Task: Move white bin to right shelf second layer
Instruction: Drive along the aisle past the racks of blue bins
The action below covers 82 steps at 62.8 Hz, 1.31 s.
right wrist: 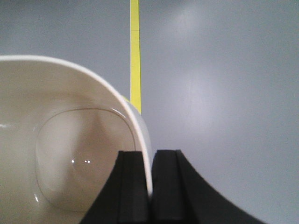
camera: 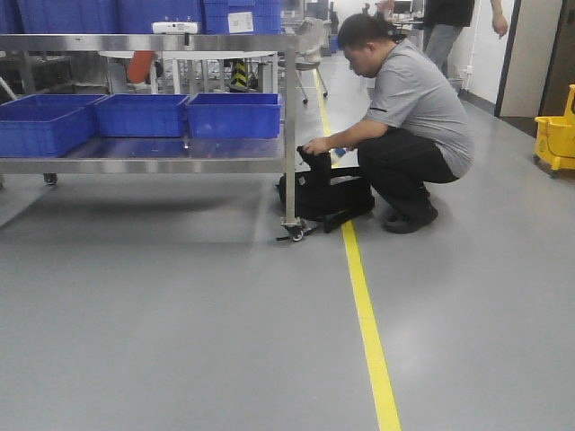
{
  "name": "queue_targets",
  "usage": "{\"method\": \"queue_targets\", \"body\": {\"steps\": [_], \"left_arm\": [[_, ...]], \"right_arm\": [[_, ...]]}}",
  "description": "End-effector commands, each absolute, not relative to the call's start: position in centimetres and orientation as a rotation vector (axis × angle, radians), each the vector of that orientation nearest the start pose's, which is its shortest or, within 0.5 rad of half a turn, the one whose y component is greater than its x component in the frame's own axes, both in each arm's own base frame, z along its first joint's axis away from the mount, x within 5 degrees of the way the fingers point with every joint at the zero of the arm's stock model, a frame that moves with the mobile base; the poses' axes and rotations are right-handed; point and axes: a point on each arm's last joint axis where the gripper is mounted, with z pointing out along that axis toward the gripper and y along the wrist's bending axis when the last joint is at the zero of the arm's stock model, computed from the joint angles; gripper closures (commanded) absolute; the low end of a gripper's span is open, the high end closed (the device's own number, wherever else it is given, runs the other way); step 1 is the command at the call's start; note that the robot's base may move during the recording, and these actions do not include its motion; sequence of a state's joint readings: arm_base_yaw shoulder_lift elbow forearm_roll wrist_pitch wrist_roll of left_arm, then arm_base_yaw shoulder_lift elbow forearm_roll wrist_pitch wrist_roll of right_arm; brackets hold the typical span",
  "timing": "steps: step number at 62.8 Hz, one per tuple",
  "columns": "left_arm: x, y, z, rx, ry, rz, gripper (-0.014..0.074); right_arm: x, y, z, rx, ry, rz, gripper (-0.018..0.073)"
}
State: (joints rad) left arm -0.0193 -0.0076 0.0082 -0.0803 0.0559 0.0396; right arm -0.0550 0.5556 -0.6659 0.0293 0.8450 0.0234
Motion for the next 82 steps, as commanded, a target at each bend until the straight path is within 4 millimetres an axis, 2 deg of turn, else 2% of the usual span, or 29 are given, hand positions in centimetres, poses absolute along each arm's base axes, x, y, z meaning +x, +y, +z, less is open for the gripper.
{"method": "queue_targets", "body": {"steps": [1, 82], "left_arm": [[5.57, -0.12, 20.48, -0.021, 1.47, -0.061, 0.0512], [5.57, -0.12, 20.48, -0.021, 1.47, -0.061, 0.0512]], "right_arm": [[9.85, -0.39, 33.59, 0.097, 2.108, 0.014, 0.051], [9.85, -0.39, 33.59, 0.097, 2.108, 0.014, 0.051]]}}
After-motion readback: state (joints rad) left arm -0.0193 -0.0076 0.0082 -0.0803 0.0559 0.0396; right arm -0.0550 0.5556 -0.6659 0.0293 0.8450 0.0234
